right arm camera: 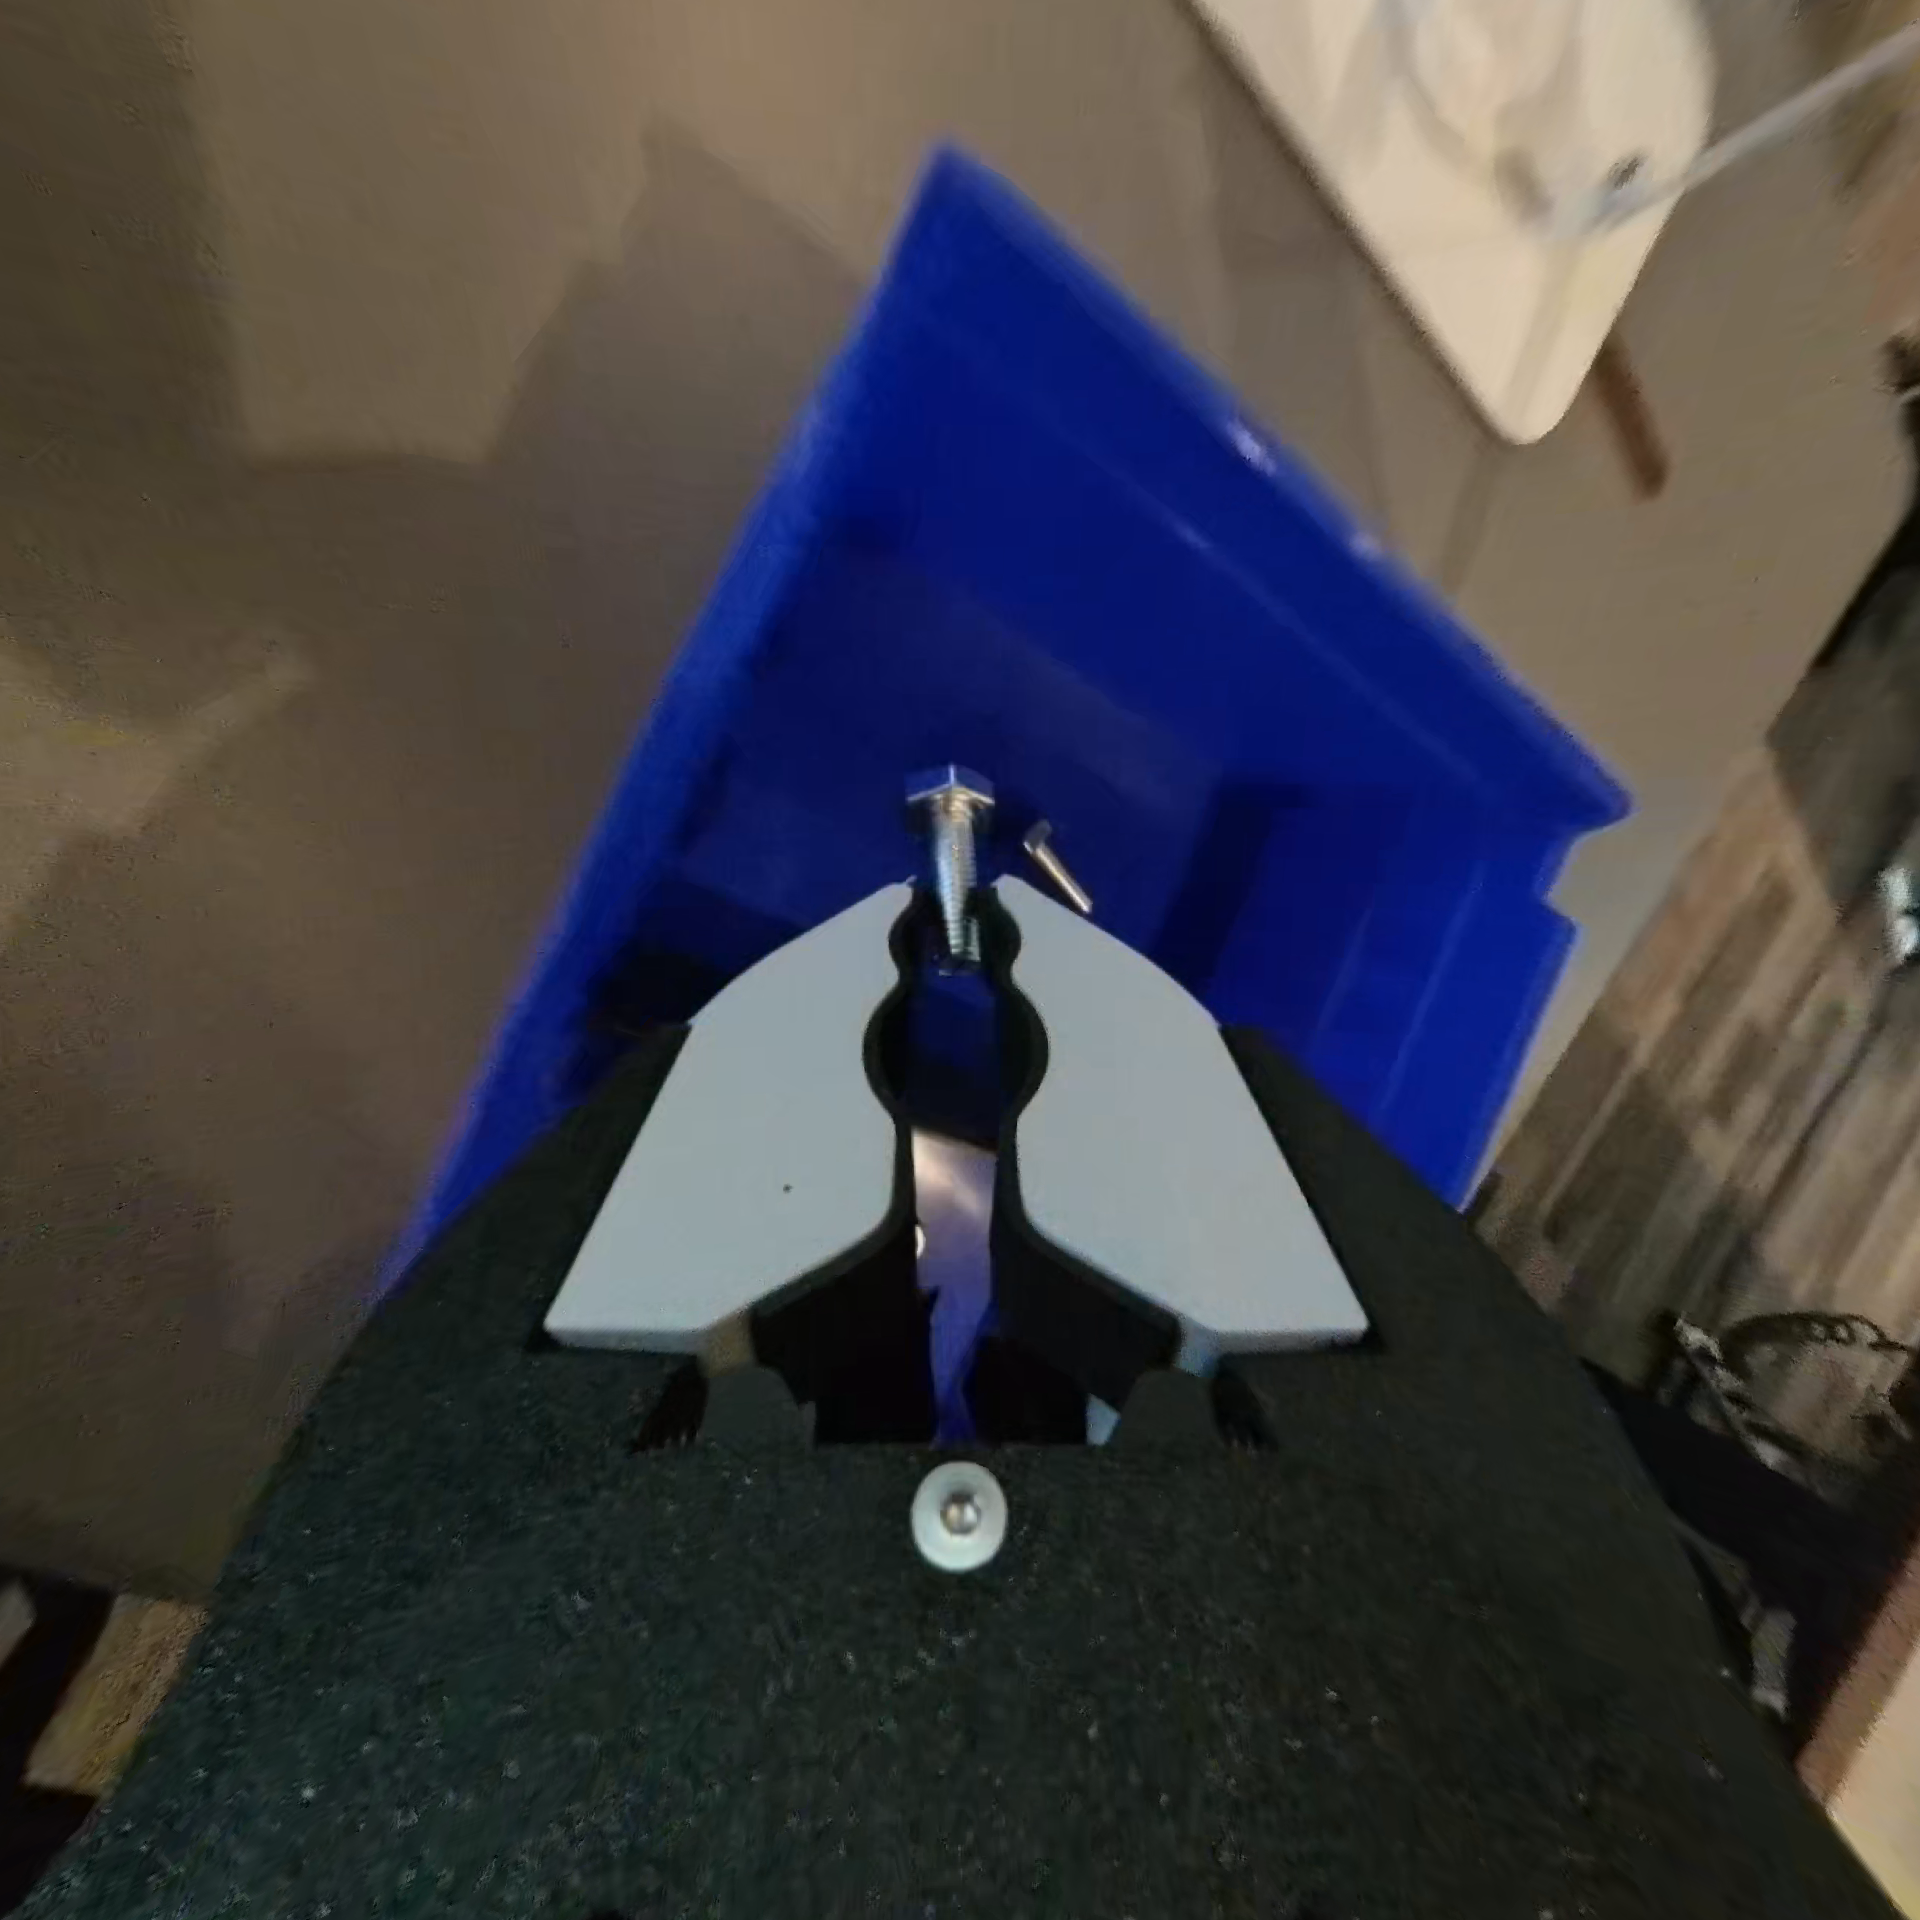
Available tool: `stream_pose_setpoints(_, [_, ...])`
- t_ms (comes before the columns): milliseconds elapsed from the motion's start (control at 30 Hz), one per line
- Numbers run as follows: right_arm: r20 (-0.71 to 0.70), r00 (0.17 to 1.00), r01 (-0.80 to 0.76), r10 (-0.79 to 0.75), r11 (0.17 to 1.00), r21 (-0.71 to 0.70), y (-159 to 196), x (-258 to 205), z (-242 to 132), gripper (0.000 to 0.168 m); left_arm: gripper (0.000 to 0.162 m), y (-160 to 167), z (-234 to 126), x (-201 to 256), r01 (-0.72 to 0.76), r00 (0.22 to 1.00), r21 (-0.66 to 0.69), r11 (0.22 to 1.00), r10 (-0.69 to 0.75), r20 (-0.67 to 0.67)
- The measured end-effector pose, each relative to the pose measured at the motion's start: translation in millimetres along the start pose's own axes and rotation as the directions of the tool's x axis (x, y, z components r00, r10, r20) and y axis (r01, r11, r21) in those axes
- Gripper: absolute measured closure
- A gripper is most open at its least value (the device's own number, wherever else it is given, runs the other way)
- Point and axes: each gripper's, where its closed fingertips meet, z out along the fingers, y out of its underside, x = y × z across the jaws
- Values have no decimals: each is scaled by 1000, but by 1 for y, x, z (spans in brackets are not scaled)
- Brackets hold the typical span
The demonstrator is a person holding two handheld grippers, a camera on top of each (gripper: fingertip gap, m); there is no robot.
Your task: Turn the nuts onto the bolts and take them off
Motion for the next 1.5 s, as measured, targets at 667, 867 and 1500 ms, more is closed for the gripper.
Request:
stream_pose_setpoints(667, [-44, 987, -156, 152, 981, -118, 7, 21, 49, 153, 114, 1, -1, -3, 83, 996, -1, 997, -82, -27])
stream_pose_setpoints(867, [-163, 957, -249, 240, 968, -37, -14, 36, 36, 154, 115, 1, 0, -2, 74, 997, 2, 997, -74, -22])
stream_pose_setpoints(1500, [213, 977, -155, -3, 677, 719, -205, -153, -37, 137, 120, -5, -3, -1, -62, 997, 21, 998, 60, 53])
